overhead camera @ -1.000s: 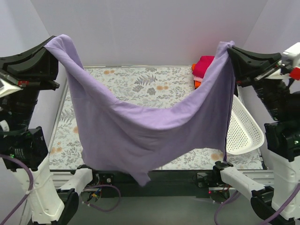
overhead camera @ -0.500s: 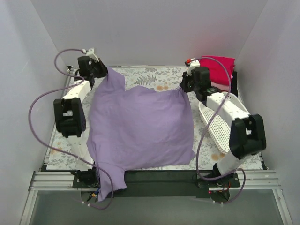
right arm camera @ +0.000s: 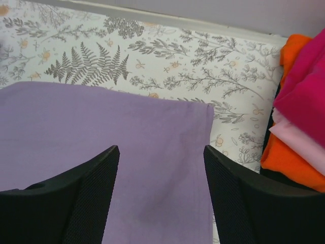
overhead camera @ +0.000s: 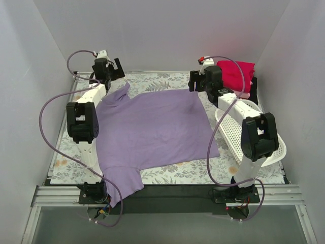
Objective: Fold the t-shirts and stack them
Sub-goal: Flatten the tshirt out
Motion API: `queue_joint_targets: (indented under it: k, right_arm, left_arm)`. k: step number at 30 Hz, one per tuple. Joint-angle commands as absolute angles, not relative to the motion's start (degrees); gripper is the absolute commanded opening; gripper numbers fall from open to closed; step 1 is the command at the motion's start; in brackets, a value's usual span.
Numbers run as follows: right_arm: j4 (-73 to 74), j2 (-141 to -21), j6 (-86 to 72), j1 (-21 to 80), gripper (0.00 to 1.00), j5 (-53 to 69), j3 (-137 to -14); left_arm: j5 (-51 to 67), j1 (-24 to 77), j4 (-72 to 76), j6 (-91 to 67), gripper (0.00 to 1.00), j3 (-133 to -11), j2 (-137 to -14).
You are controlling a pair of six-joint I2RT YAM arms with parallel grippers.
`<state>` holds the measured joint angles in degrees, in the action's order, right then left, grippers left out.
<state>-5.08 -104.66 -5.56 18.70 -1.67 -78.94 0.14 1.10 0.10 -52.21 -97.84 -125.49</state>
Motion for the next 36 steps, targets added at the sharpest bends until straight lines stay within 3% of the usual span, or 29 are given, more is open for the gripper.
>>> queue_joint_targets:
  k: [1, 6, 14, 19, 27, 36]
  right_arm:
    - [-9.49, -98.27, -4.75, 18.46, 0.62, -3.08, -75.43]
    - [-12.04, -91.5, -5.97, 18.46, 0.62, 2.54, -66.11]
    - [-14.41, -90.25, -8.61, 18.72, 0.61, 6.32, -55.82]
    - [-15.73, -93.6, -9.41, 21.7, 0.59, 7.21, -53.53]
    - [-16.0, -99.13, -9.4, 29.7, 0.6, -2.63, -53.26]
    - [-15.21, -104.85, -10.72, 34.63, 0.6, -9.58, -53.7]
  left_arm:
    - [-9.66, 1.76, 4.4, -50.63, 0.91, -97.73, -115.15]
    - [-12.48, 3.33, 6.67, -51.85, 0.93, -88.97, -107.68]
    - [-5.54, 12.29, 12.56, -56.25, 0.94, -67.79, -98.53]
    - [-3.17, 15.82, 15.55, -59.85, 0.94, -64.34, -100.36]
    - [5.52, 15.82, 16.43, -60.29, 0.94, -61.35, -102.57]
    - [6.94, 15.82, 18.28, -58.62, 0.94, -58.18, -103.01]
